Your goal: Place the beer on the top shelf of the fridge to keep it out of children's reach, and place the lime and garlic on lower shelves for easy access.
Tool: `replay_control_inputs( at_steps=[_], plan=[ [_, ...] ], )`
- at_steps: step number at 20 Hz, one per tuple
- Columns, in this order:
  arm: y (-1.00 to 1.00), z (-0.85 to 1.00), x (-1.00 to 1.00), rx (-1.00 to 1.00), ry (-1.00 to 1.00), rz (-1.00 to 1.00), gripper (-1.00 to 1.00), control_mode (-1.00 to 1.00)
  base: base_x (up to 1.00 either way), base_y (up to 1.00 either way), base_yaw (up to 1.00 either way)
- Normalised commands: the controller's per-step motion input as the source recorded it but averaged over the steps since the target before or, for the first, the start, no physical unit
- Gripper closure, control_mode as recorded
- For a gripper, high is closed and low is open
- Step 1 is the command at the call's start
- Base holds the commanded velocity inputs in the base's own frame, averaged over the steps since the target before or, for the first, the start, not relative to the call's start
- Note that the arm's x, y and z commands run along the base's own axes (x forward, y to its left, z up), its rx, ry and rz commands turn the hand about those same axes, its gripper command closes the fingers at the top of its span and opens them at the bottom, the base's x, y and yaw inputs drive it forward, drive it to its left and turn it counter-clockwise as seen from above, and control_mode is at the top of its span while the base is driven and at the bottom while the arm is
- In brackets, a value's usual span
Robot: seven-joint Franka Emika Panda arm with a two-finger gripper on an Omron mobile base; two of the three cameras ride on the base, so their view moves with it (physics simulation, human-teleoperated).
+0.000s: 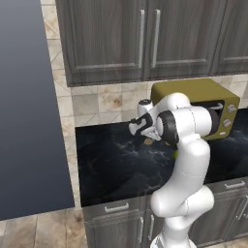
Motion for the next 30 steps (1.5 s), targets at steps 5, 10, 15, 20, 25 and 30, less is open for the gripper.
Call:
replay_control_inputs(
  at_steps=[5,10,15,20,25,30],
  plan=[
    [0.0,-0.22,0.19,0.0,0.0,-0.05,-1.0,-1.0,0.0,0.0,0.0],
    [-0.01,-0.24,0.1,0.0,0.0,-0.05,-1.0,-1.0,0.0,0.0,0.0],
    [0.0,-0.29,0.0,0.0,0.04,-0.04,-1.0,-1.0,0.0,0.0,0.0],
    [0.0,-0.26,0.0,0.0,0.06,-0.04,-1.0,-1.0,0.0,0.0,0.0],
    [0.0,-0.22,0.0,0.0,0.08,-0.05,-1.0,-1.0,0.0,0.0,0.0],
    [0.06,-0.15,-0.09,0.0,0.07,-0.05,-1.0,-1.0,0.0,0.0,0.0]
  ],
)
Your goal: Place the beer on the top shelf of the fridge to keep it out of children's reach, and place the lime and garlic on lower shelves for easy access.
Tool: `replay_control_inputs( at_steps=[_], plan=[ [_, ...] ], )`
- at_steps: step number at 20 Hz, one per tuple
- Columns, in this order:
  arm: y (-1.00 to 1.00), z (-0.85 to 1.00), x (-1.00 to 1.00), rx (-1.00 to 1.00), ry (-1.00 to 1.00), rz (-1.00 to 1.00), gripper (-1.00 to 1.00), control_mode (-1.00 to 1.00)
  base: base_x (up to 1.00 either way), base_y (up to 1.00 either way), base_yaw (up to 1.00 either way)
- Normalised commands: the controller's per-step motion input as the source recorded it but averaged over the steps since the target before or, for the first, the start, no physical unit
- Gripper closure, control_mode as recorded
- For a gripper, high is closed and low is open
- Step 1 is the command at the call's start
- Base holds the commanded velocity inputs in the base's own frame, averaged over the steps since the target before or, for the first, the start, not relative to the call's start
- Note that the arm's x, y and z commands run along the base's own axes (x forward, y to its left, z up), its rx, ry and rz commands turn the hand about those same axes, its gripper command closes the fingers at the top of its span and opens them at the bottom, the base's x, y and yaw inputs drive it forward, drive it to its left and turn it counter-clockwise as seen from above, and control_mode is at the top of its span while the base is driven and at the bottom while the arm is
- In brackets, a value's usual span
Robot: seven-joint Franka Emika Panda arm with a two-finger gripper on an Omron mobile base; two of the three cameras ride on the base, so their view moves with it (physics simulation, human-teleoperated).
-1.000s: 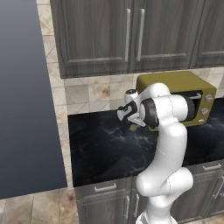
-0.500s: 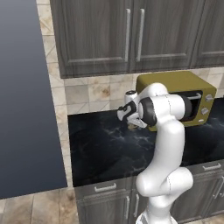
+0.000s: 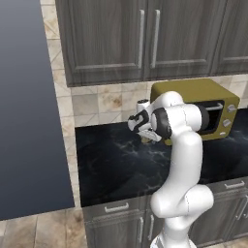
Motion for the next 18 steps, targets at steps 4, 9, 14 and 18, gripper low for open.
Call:
replay_control_inputs(
  at_steps=[4,9,14,18],
  plan=[
    [0.1,-0.09,-0.13,0.0,0.07,-0.06,-1.0,-1.0,0.0,0.0,0.0],
    [0.11,-0.13,-0.23,-0.01,0.07,-0.05,-1.0,-1.0,0.0,0.0,0.0],
    [0.19,-0.14,-0.3,-0.02,0.05,-0.05,-1.0,-1.0,0.0,0.0,0.0],
    [0.2,-0.13,-0.23,-0.02,0.04,-0.05,-1.0,-1.0,0.0,0.0,0.0]
  ],
)
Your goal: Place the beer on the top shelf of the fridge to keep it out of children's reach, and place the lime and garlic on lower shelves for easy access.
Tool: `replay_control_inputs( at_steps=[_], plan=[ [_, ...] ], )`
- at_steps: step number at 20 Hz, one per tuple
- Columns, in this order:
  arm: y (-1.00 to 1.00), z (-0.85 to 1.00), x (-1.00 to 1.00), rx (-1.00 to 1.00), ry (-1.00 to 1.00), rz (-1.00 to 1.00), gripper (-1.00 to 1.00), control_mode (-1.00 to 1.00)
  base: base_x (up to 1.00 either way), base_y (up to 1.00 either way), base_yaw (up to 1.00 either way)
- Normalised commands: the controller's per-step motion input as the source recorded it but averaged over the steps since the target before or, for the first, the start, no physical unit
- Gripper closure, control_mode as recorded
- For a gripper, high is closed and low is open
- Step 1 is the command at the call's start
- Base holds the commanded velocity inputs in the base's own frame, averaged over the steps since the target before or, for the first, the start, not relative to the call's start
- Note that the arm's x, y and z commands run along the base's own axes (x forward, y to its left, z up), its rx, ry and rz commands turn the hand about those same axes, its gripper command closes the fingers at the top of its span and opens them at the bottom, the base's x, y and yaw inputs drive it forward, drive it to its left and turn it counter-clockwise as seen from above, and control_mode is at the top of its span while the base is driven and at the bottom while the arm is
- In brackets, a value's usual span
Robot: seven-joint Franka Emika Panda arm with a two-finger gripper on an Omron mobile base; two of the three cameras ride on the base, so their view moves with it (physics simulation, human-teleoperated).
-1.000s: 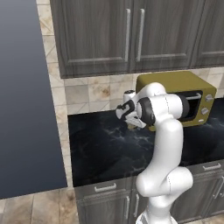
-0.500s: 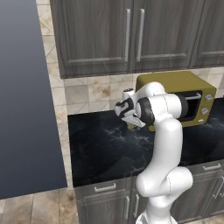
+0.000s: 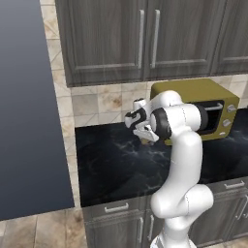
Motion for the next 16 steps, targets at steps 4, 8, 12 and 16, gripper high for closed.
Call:
replay_control_inputs(
  at_steps=[4,8,12,16],
  plan=[
    [0.1,-0.2,-0.05,-0.01,0.04,-0.05,-1.0,-1.0,0.0,0.0,0.0],
    [0.06,-0.27,0.0,0.0,0.03,-0.04,1.0,-1.0,0.0,0.0,0.0],
    [0.0,-0.29,0.0,0.0,0.0,-0.02,1.0,-1.0,0.0,0.0,0.0],
    [0.0,-0.22,-0.05,0.0,0.0,0.0,1.0,-1.0,0.0,0.0,0.0]
  ],
)
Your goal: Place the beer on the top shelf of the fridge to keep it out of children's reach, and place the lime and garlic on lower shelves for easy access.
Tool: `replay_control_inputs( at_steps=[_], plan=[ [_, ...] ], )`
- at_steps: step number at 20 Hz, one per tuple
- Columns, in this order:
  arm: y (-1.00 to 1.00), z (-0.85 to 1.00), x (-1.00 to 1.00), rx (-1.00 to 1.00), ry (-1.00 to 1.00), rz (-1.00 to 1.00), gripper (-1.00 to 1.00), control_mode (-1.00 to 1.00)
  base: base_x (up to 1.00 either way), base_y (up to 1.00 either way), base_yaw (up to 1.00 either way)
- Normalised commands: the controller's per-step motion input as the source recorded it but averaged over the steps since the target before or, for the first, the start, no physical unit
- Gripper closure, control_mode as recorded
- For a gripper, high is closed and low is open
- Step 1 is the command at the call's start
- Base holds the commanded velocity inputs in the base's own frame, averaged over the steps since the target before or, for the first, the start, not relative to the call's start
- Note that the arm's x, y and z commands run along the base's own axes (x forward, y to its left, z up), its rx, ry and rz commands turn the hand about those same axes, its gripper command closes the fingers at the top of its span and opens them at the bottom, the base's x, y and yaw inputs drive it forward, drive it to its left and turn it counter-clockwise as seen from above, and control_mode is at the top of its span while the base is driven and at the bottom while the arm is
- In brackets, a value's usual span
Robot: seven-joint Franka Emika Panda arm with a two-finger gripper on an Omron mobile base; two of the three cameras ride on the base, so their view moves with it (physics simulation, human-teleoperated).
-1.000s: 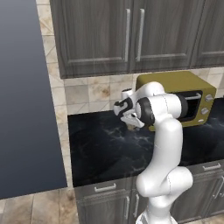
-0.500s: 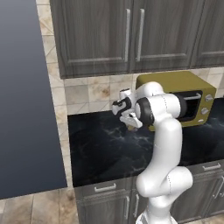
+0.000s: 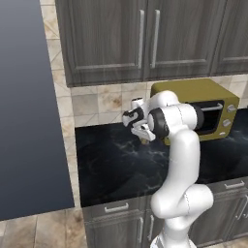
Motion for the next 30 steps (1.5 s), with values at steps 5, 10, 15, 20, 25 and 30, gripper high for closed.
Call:
replay_control_inputs(
  at_steps=[5,10,15,20,25,30],
  plan=[
    [0.0,-0.03,-0.68,0.0,-0.03,0.04,1.0,-1.0,0.0,0.0,0.0],
    [0.0,0.05,-1.0,0.0,-0.17,0.18,1.0,-1.0,0.0,0.0,0.0],
    [0.04,0.4,-1.0,-0.01,-0.25,0.24,1.0,-1.0,0.0,0.0,0.0],
    [0.16,0.91,-0.73,0.0,-0.33,0.3,1.0,-1.0,0.0,0.0,0.0],
    [0.08,1.0,-0.68,0.0,-0.27,0.33,1.0,-1.0,0.0,0.0,0.0],
    [0.01,0.96,-0.93,0.0,-0.16,0.3,1.0,-1.0,0.0,0.0,0.0]
  ],
)
